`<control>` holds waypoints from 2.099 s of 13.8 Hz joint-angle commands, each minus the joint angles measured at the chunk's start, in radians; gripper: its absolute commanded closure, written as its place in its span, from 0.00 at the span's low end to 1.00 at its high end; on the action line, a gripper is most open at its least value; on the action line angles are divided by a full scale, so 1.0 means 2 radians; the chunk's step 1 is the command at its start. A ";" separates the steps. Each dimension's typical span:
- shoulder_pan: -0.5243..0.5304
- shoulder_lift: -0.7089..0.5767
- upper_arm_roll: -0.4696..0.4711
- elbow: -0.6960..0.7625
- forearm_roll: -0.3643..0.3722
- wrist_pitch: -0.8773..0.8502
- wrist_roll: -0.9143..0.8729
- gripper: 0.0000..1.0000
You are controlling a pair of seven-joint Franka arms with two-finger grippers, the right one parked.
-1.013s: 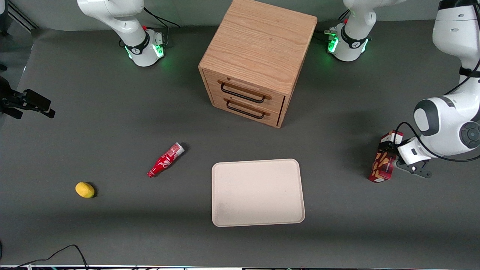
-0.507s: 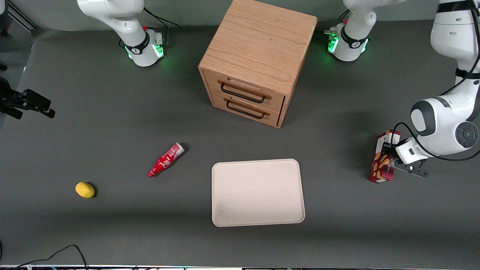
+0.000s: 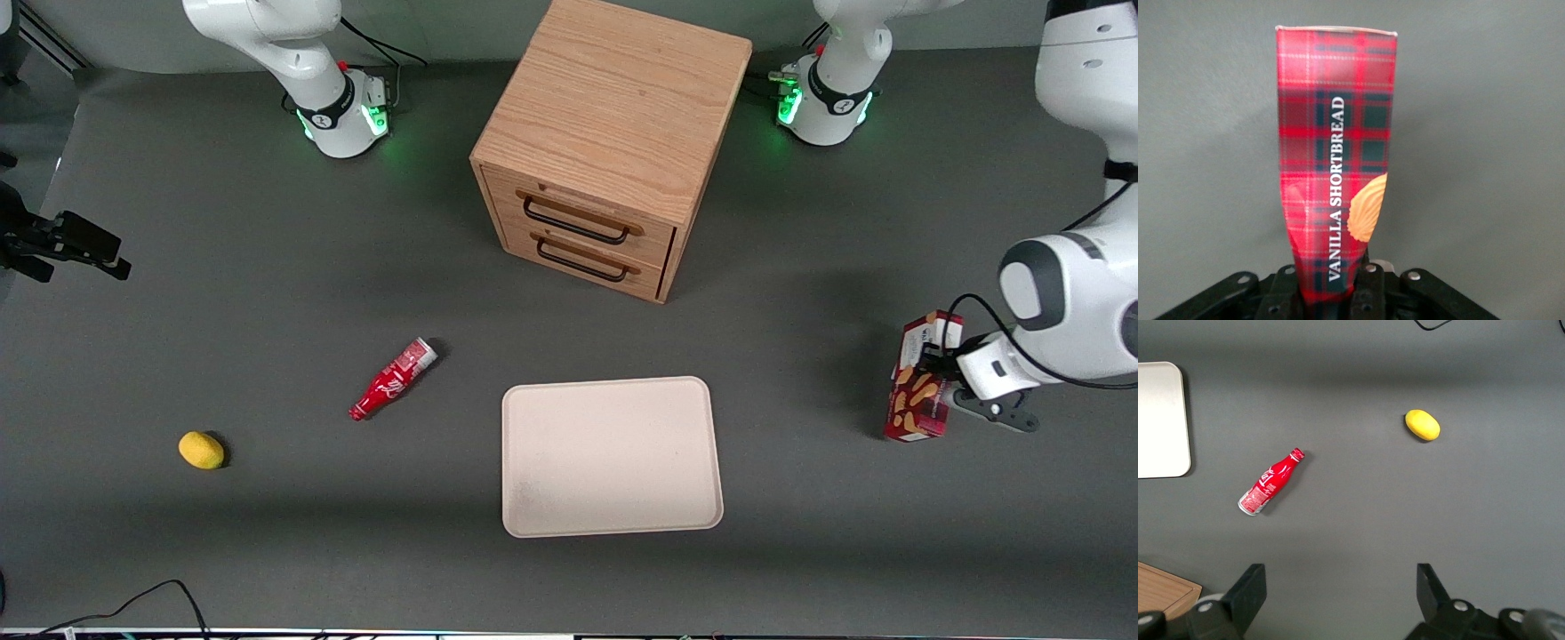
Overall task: Place red cookie box on tray
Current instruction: 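Close the left gripper on the cookie box's white end, then lift the box and carry it toward the cream tray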
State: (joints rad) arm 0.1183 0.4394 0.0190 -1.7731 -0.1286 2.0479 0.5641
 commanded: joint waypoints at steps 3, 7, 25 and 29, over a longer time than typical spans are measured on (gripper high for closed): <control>0.000 -0.008 0.006 0.186 -0.002 -0.227 -0.054 1.00; -0.005 -0.016 -0.028 0.295 -0.006 -0.347 -0.215 1.00; -0.070 0.130 -0.230 0.222 0.135 -0.007 -0.582 1.00; -0.102 0.178 -0.225 0.221 0.172 0.063 -0.593 1.00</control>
State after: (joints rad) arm -0.0540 0.7725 -0.4375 -1.3438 0.1652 2.1441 -0.5861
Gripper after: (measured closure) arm 0.744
